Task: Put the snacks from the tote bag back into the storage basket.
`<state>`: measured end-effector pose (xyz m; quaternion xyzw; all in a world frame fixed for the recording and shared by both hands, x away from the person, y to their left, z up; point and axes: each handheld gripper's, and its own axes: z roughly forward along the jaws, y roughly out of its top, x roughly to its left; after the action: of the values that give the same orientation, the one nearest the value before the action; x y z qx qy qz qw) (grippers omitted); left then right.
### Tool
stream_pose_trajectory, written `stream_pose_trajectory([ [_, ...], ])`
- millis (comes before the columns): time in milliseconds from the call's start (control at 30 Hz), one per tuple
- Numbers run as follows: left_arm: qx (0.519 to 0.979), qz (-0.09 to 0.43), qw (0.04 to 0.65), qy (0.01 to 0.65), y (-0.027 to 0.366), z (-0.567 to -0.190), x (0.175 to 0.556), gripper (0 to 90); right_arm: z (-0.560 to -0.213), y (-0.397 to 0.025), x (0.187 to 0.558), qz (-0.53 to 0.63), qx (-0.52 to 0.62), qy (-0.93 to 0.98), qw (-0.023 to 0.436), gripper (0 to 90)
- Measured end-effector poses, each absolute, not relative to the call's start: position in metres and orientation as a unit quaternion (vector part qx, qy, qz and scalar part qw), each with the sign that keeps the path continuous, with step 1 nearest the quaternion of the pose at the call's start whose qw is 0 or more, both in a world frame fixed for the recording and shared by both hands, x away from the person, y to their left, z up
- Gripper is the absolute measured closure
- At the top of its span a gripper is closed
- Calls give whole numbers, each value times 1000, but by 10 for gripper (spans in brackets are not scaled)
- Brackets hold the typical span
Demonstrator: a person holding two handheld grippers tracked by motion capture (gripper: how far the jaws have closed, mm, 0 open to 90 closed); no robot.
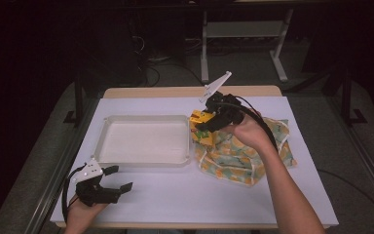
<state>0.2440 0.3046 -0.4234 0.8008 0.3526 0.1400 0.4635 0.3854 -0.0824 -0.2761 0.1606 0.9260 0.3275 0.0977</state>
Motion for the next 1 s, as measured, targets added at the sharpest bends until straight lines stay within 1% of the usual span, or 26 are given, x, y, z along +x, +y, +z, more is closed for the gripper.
stream_pose_trajectory([
  [367,801,141,464,351,305,-423,244,148,-271,-74,386,326,150,928,103,494],
  [1000,799,140,465,354,305,-424,245,147,-268,-57,387,327,137,930,97,494],
])
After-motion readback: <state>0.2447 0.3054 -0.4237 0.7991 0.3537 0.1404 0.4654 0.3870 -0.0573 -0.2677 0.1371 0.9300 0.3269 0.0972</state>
